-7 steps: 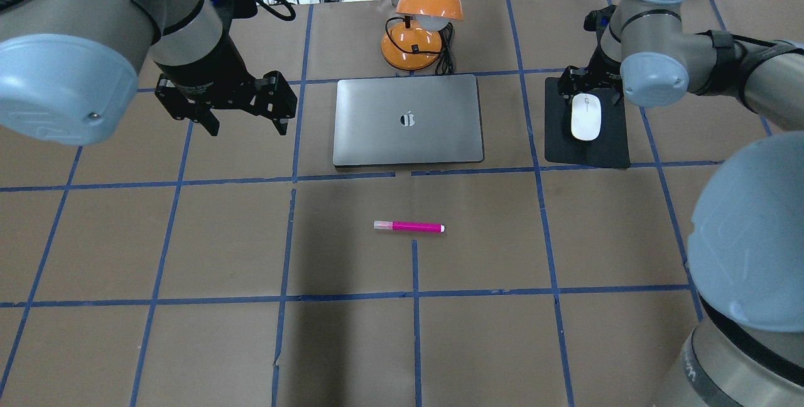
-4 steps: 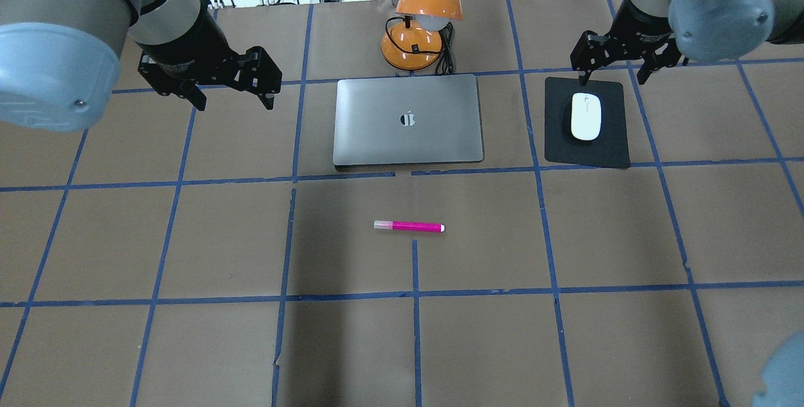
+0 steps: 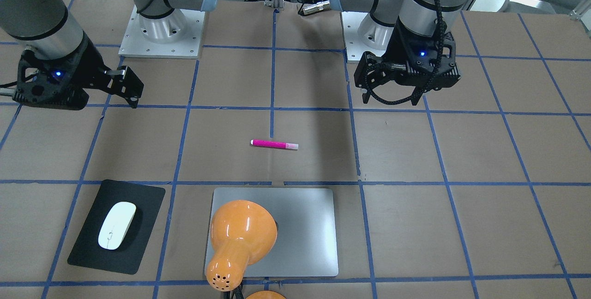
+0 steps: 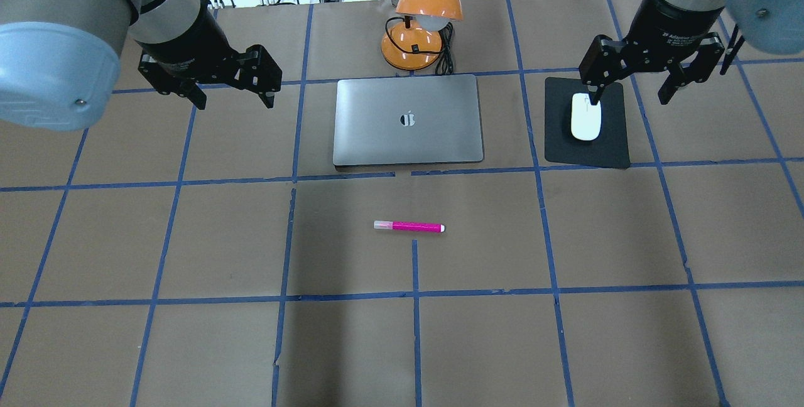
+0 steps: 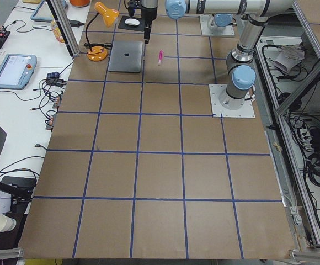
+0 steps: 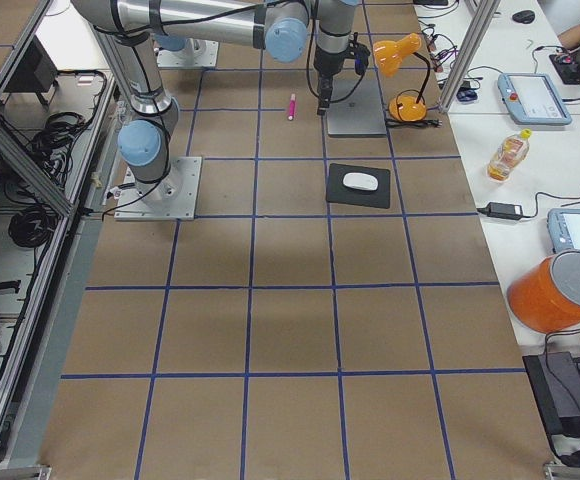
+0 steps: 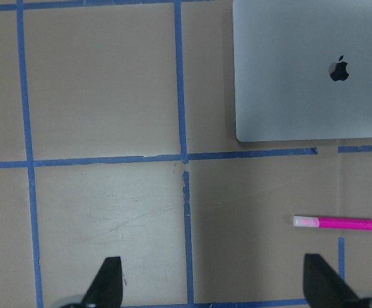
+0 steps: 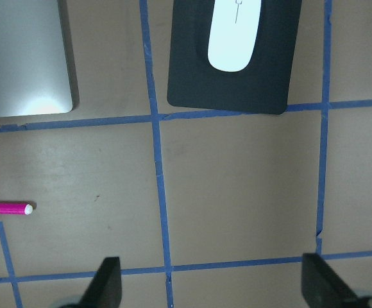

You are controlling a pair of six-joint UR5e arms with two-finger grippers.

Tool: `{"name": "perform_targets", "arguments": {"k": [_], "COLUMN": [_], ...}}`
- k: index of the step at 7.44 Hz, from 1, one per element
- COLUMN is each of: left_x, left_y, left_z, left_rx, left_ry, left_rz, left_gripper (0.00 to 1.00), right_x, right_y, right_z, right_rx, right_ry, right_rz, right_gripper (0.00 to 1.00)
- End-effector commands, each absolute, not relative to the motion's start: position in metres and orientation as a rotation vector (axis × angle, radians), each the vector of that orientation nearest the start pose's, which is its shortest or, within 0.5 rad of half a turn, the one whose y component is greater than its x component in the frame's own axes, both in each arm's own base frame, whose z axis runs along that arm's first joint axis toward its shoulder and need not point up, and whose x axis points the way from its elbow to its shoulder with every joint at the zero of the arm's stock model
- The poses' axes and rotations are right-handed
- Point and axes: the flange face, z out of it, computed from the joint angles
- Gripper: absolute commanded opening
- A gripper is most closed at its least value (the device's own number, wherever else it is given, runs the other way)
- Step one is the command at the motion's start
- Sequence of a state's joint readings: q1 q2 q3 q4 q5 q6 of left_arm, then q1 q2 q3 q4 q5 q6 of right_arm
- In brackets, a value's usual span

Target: Place pen and mouse around notebook

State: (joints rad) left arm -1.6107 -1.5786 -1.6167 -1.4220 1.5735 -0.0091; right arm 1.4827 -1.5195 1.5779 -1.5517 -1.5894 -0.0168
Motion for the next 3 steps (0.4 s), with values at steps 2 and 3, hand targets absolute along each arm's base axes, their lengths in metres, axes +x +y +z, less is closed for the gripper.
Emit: {"name": "perform_targets", "arguments": {"k": [2,3], "left_x": [-0.1524,-0.1526], "left_y": [-0.4961,-0.4961], "left_z": [0.4775,0.4775], "left_rx": [0.05,0.05], "left_ry": [3.132,3.134], "left_rz": [-0.152,-0.152], "left_gripper": [1.0,1.0], "right_x": [0.1087,0.1111], "right_y": [-0.5039,-0.5012], "right_z": [0.4603,0.4631], "right_rx": [0.122,0.122], "right_ry": [3.151,3.152], "right_rz": [0.133,0.128], "right_gripper": [1.0,1.0]}}
